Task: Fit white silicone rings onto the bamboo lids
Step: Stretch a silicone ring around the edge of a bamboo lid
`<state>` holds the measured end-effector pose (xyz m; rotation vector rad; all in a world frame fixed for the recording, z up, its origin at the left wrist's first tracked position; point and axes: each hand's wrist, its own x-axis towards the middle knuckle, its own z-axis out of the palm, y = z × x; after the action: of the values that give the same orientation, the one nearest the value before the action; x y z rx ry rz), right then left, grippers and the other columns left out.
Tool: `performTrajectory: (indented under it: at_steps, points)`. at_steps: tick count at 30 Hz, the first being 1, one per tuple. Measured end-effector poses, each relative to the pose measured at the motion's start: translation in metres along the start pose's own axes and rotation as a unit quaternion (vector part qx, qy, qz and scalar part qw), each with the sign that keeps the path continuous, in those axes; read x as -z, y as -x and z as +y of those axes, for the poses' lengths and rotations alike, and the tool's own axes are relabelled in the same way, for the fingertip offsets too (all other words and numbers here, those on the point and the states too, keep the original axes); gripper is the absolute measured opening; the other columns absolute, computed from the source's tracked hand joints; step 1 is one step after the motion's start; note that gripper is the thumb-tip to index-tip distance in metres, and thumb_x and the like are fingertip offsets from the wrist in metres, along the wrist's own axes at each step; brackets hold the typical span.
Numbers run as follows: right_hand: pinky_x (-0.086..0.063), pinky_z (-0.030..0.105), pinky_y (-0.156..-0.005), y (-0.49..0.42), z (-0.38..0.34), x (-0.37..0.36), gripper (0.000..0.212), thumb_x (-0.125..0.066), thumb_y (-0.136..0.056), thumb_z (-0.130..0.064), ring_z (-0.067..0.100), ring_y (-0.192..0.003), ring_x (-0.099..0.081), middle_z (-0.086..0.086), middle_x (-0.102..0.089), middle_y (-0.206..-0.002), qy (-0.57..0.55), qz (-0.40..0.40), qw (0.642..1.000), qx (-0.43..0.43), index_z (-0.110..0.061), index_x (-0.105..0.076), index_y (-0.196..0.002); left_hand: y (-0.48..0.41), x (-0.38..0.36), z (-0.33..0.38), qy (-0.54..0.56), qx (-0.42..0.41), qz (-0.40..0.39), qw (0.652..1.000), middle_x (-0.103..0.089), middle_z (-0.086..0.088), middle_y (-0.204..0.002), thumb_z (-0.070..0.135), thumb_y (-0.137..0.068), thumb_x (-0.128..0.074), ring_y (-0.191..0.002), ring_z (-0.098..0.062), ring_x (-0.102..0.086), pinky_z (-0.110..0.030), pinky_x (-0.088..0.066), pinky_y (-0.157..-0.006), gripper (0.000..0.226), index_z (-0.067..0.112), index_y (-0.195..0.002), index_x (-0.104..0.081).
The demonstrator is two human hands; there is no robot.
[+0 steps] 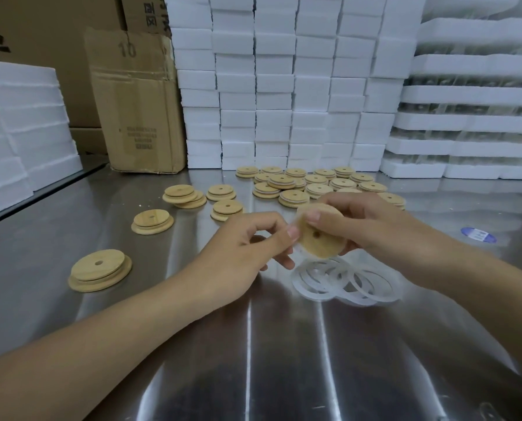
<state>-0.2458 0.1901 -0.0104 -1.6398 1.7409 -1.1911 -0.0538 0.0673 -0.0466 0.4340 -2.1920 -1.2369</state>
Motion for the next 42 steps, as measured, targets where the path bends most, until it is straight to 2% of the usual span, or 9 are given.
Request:
performTrajectory:
  at_steps: [3,7,12,17,20,24,27,37,42]
  points:
    - [-0.052,0.019,-0.066,-0.001,-0.002,-0.005,0.041,-0.064,-0.099,-0.048,0.011,-0.072,-0.063,0.004,-0.068,-0.080,-0.068,0.013,0.997,0.019,-0.010,-0.078,-0.089,0.000,0.001,0.003,0.031,-0.003,-0.038,0.999,-0.071,0.006,-0.083,0.044,-0.104,-0.063,-0.083,-0.014,-0.077,-0.028,-0.050,-0.071,0.036,0.015,-0.084,-0.068]
    - [-0.055,0.020,-0.069,-0.002,-0.001,-0.007,0.035,-0.064,-0.096,-0.044,0.014,-0.072,-0.067,0.004,-0.073,-0.080,-0.147,0.038,0.988,0.010,-0.016,-0.080,-0.083,0.000,0.006,0.010,0.069,-0.001,-0.051,0.996,-0.071,0.003,-0.085,0.043,-0.100,-0.064,-0.077,-0.015,-0.072,-0.029,-0.050,-0.074,0.037,0.008,-0.089,-0.070]
    - [-0.048,0.020,-0.061,-0.002,0.004,-0.015,0.045,-0.061,-0.104,-0.037,0.015,-0.069,-0.058,0.008,-0.061,-0.076,-0.111,0.055,0.992,0.009,0.004,-0.070,-0.087,0.000,-0.001,0.006,0.091,0.017,-0.017,0.996,-0.067,-0.006,-0.057,0.040,-0.091,-0.072,-0.046,-0.014,-0.057,-0.018,-0.048,-0.052,0.032,0.010,-0.082,-0.080]
    - [-0.044,0.027,-0.062,-0.001,0.004,-0.021,0.048,-0.060,-0.106,-0.036,0.018,-0.068,-0.053,0.021,-0.055,-0.075,-0.042,0.071,0.995,0.048,0.007,-0.064,-0.087,0.004,-0.001,0.003,0.080,0.035,-0.033,0.996,-0.076,-0.008,-0.064,0.037,-0.093,-0.077,-0.051,-0.012,-0.065,-0.011,-0.047,-0.052,0.025,0.014,-0.085,-0.085]
    - [-0.042,0.024,-0.062,0.000,0.001,-0.021,0.048,-0.061,-0.105,-0.038,0.017,-0.068,-0.051,0.013,-0.053,-0.071,-0.060,0.089,0.993,0.050,0.005,-0.064,-0.083,0.002,0.000,0.005,0.083,0.037,-0.046,0.995,-0.077,-0.007,-0.069,0.037,-0.092,-0.078,-0.056,-0.012,-0.068,-0.021,-0.049,-0.061,0.023,0.016,-0.086,-0.084]
    - [-0.046,0.032,-0.074,-0.002,0.004,-0.022,0.057,-0.061,-0.104,-0.043,0.025,-0.075,-0.058,0.030,-0.060,-0.081,-0.152,0.107,0.982,0.024,0.014,-0.065,-0.093,0.003,0.004,0.008,0.098,0.040,-0.070,0.992,-0.078,-0.005,-0.071,0.046,-0.087,-0.080,-0.061,-0.012,-0.068,-0.035,-0.051,-0.073,0.025,0.022,-0.087,-0.085]
    - [-0.044,0.022,-0.064,-0.002,0.005,-0.025,0.054,-0.059,-0.105,-0.042,0.016,-0.066,-0.052,0.010,-0.054,-0.071,-0.138,0.103,0.985,0.022,0.004,-0.061,-0.077,0.004,0.002,0.007,0.111,0.048,-0.059,0.991,-0.078,-0.006,-0.071,0.049,-0.087,-0.080,-0.061,-0.012,-0.067,-0.039,-0.049,-0.075,0.029,0.021,-0.089,-0.085]
    - [-0.041,0.019,-0.057,-0.004,0.004,-0.021,0.048,-0.056,-0.107,-0.044,0.008,-0.063,-0.045,-0.003,-0.048,-0.069,-0.083,0.126,0.988,0.028,-0.002,-0.063,-0.084,0.002,0.001,0.001,0.131,0.053,-0.008,0.990,-0.078,-0.007,-0.072,0.041,-0.084,-0.088,-0.060,-0.012,-0.064,-0.032,-0.048,-0.070,0.021,0.022,-0.094,-0.086]
    - [-0.036,0.039,-0.070,-0.002,0.001,-0.023,0.057,-0.056,-0.107,-0.045,0.021,-0.072,-0.042,0.020,-0.045,-0.077,-0.072,0.131,0.987,0.050,0.010,-0.059,-0.092,-0.001,0.003,0.002,0.116,0.089,-0.011,0.989,-0.075,-0.003,-0.066,0.030,-0.089,-0.086,-0.057,-0.010,-0.062,-0.019,-0.050,-0.061,0.008,0.022,-0.087,-0.086]
